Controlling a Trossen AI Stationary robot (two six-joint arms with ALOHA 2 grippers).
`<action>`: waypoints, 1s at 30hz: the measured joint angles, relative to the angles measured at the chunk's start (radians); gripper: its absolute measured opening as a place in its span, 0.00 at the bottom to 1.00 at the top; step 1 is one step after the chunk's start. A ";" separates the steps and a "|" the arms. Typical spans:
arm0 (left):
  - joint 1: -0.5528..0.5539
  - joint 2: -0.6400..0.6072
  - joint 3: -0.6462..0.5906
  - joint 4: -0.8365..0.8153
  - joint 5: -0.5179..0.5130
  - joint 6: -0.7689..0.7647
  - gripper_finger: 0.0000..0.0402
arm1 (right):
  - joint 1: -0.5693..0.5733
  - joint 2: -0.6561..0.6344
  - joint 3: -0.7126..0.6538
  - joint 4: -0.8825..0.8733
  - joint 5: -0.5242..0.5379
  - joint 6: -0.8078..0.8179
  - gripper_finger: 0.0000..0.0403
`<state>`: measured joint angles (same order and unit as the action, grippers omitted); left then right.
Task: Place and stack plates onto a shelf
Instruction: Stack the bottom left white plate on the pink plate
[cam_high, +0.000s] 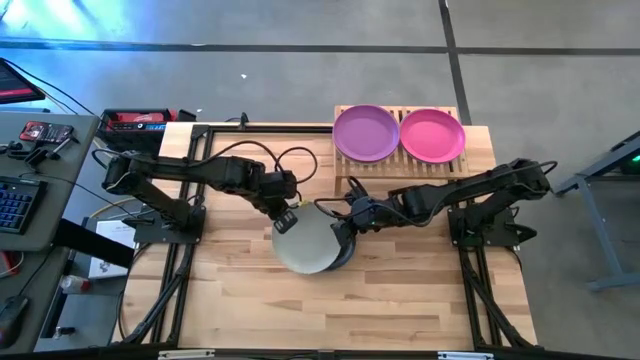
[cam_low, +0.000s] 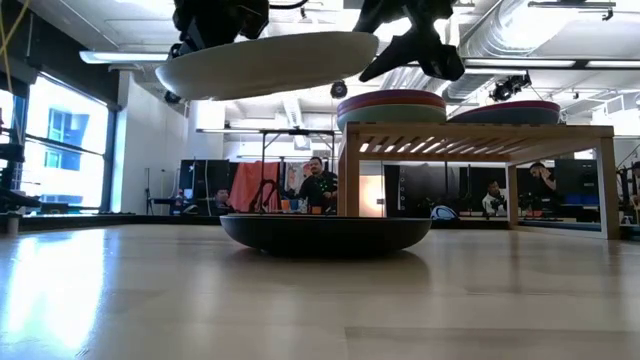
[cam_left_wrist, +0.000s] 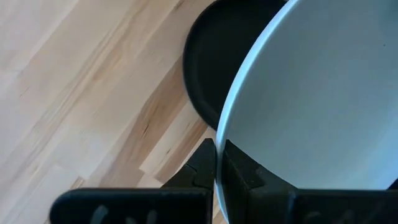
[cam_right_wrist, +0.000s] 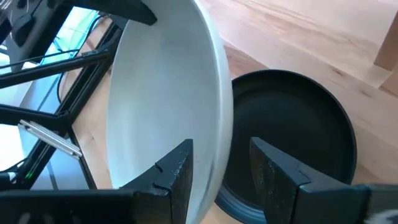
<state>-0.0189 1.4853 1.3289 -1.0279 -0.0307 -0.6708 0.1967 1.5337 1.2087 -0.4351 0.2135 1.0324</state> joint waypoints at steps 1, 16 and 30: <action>0.000 0.000 0.000 0.007 0.000 0.001 0.00 | 0.000 0.000 0.000 -0.001 0.000 0.007 0.35; -0.001 -0.001 -0.003 0.060 -0.005 0.019 0.03 | -0.001 0.000 -0.001 -0.036 -0.015 0.111 0.03; -0.001 -0.001 -0.008 0.111 -0.004 0.132 0.15 | 0.000 0.000 -0.001 -0.064 -0.028 0.168 0.01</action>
<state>-0.0196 1.4845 1.3212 -0.9167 -0.0345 -0.5386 0.1970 1.5341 1.2079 -0.4987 0.1852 1.2003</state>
